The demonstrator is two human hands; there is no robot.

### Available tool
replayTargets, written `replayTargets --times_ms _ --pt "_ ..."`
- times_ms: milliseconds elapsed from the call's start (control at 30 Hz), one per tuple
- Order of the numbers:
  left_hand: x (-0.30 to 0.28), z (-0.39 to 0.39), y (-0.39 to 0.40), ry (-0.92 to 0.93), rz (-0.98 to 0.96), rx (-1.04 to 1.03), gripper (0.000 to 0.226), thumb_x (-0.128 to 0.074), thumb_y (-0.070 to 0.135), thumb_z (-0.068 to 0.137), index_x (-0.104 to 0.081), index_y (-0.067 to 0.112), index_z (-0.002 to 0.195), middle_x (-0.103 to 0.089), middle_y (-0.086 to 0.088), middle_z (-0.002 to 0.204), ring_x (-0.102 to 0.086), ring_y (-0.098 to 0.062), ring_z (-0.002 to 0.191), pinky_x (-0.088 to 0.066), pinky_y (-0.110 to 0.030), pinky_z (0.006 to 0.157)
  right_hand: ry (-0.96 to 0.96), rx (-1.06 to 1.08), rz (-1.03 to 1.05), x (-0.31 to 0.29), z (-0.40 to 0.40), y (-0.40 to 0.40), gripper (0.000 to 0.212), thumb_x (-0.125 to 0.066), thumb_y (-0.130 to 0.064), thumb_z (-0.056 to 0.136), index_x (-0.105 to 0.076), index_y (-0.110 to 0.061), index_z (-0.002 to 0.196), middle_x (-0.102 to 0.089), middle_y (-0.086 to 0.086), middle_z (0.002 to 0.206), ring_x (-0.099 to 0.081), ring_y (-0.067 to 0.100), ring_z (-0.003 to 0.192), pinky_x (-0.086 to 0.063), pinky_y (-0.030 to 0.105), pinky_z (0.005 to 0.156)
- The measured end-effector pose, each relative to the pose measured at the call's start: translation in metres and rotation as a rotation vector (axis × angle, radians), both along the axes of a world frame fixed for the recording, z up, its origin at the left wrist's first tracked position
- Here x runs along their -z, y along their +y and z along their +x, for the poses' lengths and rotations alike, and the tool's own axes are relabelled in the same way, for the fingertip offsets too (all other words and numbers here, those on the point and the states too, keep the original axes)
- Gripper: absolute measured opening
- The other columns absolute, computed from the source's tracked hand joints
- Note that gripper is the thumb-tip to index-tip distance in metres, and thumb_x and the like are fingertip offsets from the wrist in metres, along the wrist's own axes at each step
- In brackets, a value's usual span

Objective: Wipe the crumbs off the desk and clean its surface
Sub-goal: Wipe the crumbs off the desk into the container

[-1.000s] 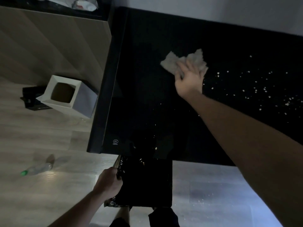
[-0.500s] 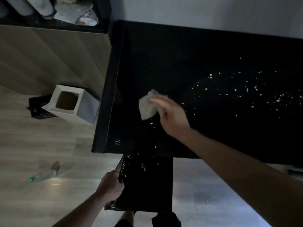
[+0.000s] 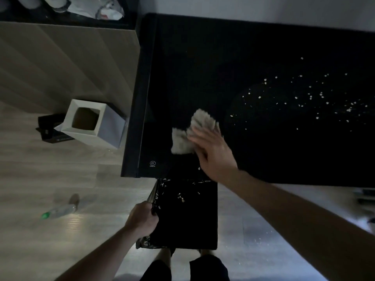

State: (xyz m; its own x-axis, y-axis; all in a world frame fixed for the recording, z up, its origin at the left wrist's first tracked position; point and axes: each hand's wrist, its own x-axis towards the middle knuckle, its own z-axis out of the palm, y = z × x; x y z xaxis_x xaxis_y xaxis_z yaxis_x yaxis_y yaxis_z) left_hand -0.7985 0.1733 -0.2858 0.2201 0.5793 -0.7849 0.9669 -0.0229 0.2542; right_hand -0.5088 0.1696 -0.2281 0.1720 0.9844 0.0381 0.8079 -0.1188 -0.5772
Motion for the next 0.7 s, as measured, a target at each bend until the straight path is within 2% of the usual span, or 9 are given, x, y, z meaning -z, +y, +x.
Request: replayTargets --times_ms 100,233,333,400,467,600,700 --pt "-0.003 0.000 -0.001 -0.013 -0.009 0.004 0.025 -0.057 0.022 0.085 -0.050 0.012 0.063 -0.060 -0.003 0.065 -0.057 -0.022 0.059 -0.034 -0.026 0.045 0.068 -0.025 0.010 -0.004 -0.025 -0.047 0.045 -0.061 -0.007 0.099 -0.066 -0.026 0.139 -0.054 -0.010 0.156 -0.039 0.011 0.152 -0.026 0.043 0.129" --pt "-0.010 0.005 0.000 -0.004 0.003 0.008 0.026 -0.057 0.021 0.085 -0.048 0.013 0.062 -0.058 -0.002 0.065 -0.056 -0.022 0.059 -0.034 -0.027 0.046 0.155 0.012 -0.032 -0.010 -0.047 -0.078 0.047 -0.061 -0.004 0.097 -0.069 -0.029 0.136 -0.055 -0.015 0.153 -0.038 0.002 0.151 -0.032 0.043 0.126" --pt "-0.013 0.011 -0.001 -0.009 0.016 0.022 0.027 -0.057 0.019 0.086 -0.048 0.013 0.062 -0.057 -0.001 0.065 -0.056 -0.021 0.060 -0.034 -0.024 0.045 0.289 0.021 -0.071 -0.016 -0.051 -0.087 0.047 -0.060 -0.003 0.098 -0.069 -0.030 0.135 -0.057 -0.017 0.151 -0.042 -0.002 0.147 -0.037 0.040 0.124" --pt "-0.013 0.016 0.000 -0.015 0.019 0.016 0.026 -0.057 0.018 0.087 -0.050 0.014 0.062 -0.058 -0.001 0.064 -0.056 -0.017 0.056 -0.034 -0.023 0.044 0.379 0.052 -0.068 -0.025 -0.044 -0.086 0.047 -0.059 -0.004 0.098 -0.068 -0.030 0.137 -0.058 -0.018 0.150 -0.047 -0.002 0.144 -0.045 0.036 0.119" --pt "-0.011 0.019 0.000 -0.029 0.010 -0.008 0.026 -0.057 0.019 0.087 -0.051 0.013 0.063 -0.059 -0.001 0.063 -0.056 -0.017 0.053 -0.034 -0.023 0.043 0.438 0.120 0.022 -0.033 -0.031 -0.077 0.047 -0.058 -0.002 0.096 -0.069 -0.025 0.136 -0.061 -0.013 0.147 -0.053 0.002 0.140 -0.049 0.038 0.115" --pt "-0.006 0.023 0.001 -0.077 -0.018 -0.062 0.025 -0.057 0.018 0.085 -0.052 0.012 0.062 -0.059 -0.002 0.058 -0.054 -0.020 0.047 -0.036 -0.025 0.042 0.458 0.323 0.210 -0.048 0.022 -0.035 0.048 -0.056 0.007 0.097 -0.068 -0.018 0.136 -0.062 -0.013 0.145 -0.055 0.006 0.140 -0.044 0.041 0.120" --pt "-0.006 0.026 0.001 -0.089 -0.010 -0.059 0.025 -0.057 0.015 0.084 -0.051 0.011 0.060 -0.056 -0.001 0.054 -0.052 -0.015 0.043 -0.037 -0.026 0.041 0.342 0.400 0.233 -0.056 0.068 -0.005 0.040 -0.058 -0.003 0.102 -0.066 -0.017 0.138 -0.062 -0.006 0.147 -0.052 0.005 0.142 -0.040 0.033 0.122"
